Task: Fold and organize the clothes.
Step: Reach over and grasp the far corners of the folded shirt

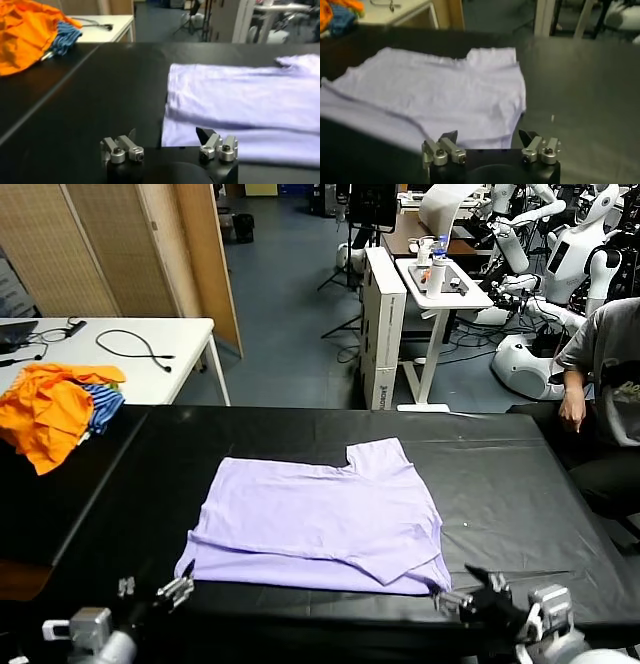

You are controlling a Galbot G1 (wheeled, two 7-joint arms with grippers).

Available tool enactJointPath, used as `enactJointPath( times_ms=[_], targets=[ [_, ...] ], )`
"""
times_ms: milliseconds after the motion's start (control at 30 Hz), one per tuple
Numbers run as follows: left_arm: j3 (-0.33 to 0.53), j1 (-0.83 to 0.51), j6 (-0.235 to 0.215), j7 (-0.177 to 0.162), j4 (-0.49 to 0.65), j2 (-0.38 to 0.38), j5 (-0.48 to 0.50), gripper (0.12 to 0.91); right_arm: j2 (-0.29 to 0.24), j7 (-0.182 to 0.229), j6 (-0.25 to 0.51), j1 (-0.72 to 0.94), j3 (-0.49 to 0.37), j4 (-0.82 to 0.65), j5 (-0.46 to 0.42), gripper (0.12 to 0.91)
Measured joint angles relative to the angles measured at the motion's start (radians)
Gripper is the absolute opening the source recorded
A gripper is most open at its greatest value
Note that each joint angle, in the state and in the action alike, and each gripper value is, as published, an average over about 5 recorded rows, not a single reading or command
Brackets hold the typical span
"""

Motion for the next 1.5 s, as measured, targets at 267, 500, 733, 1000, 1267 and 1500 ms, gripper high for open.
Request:
enactJointPath(
  times_ms=[267, 500, 733, 1000, 1267, 1500],
  targets=[
    [0.062, -0.298, 0.108, 0.004, 0.143, 0.111, -0.311, 0.907, -0.055, -0.025, 0.000, 0.335, -0.185, -0.269, 0.046, 0.907],
    [0.163, -0.530, 0.119, 0.091, 0.355, 0.206, -0.362, 0.907, -0.019, -0.030, 0.000, 0.560, -0.354, -0.460, 0.026, 0.907],
    [0.268, -0.693, 0.119, 0.132, 0.535, 0.241, -0.339, 0.907, 0.017, -0.030, 0.000, 0.702, -0.476, -0.589, 0.001, 0.907],
    [0.351, -0.813, 0.119, 0.160, 0.678, 0.221, -0.274, 0.907, 0.065, -0.029, 0.000, 0.836, -0.588, -0.686, -0.024, 0.907],
    [0.401, -0.904, 0.119, 0.189, 0.794, 0.202, -0.230, 0.907, 0.103, -0.031, 0.000, 0.923, -0.660, -0.757, -0.039, 0.907],
    [0.432, -0.958, 0.119, 0.191, 0.864, 0.187, -0.217, 0.907, 0.128, -0.031, 0.000, 0.953, -0.696, -0.793, -0.054, 0.907]
  ],
)
